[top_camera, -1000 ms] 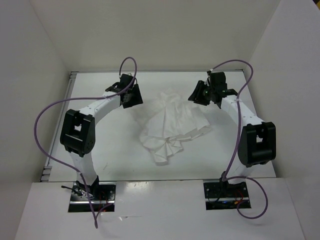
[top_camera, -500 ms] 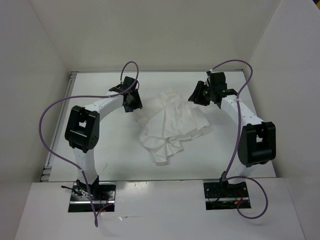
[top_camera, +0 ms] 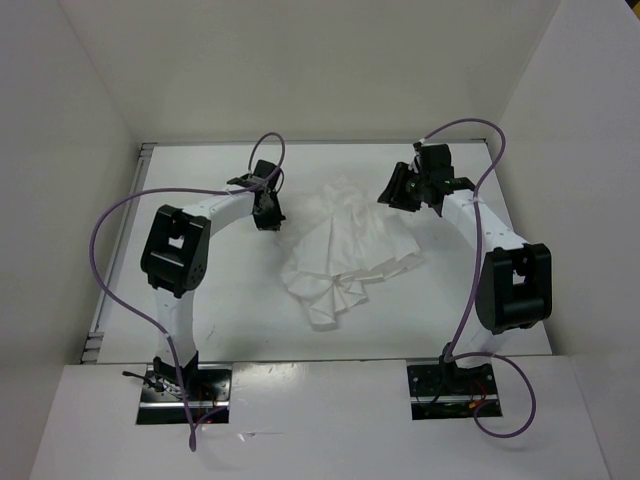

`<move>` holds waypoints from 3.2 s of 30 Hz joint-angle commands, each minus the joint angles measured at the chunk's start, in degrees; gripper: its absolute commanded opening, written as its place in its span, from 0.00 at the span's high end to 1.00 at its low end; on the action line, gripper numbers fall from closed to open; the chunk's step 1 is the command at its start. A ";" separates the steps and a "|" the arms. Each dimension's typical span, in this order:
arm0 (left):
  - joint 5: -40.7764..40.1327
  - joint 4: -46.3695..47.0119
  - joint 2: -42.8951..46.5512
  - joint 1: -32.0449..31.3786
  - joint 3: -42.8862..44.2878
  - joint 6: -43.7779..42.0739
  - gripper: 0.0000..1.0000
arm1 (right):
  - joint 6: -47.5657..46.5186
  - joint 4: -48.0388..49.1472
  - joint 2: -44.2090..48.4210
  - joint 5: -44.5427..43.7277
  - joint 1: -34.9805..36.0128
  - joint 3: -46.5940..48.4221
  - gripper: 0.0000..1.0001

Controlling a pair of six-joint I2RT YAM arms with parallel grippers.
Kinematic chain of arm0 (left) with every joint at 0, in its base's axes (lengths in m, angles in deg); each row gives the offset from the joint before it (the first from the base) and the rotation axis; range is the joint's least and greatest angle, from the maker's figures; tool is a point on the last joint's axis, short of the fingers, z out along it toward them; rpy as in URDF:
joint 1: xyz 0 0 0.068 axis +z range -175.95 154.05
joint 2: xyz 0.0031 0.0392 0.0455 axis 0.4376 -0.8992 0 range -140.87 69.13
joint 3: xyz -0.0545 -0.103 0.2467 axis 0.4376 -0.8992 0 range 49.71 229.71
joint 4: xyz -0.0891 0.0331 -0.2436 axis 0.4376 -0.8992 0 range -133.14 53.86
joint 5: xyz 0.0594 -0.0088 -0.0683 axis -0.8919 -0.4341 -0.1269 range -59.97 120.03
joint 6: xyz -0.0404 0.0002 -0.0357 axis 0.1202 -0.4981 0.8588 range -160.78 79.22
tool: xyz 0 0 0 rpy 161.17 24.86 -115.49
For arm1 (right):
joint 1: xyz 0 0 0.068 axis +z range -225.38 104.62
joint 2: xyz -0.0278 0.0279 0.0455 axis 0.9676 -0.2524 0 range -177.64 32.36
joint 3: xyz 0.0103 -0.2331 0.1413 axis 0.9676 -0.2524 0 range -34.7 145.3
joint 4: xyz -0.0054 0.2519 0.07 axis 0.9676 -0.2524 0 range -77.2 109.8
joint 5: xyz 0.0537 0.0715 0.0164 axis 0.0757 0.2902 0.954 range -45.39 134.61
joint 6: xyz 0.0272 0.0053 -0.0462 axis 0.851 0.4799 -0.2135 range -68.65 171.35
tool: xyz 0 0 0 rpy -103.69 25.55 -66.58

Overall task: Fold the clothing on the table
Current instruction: Flatten the skirt out, then fold the skirt

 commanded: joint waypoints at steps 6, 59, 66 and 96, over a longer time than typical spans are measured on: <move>18.76 4.76 7.56 -3.69 5.36 -8.55 1.00 | -1.04 -0.72 2.29 -3.14 0.37 2.24 0.54; 20.92 -1.55 -9.66 20.82 15.72 -4.96 1.00 | -0.96 -13.19 -19.00 -0.33 4.23 -0.74 1.00; 22.67 -4.97 -16.50 20.82 28.10 -5.57 1.00 | 3.78 -21.80 -5.75 2.84 11.07 -11.90 1.00; 26.63 -3.93 -13.00 19.77 21.36 -11.29 0.98 | -7.37 -10.11 -45.87 -3.32 5.90 50.56 0.59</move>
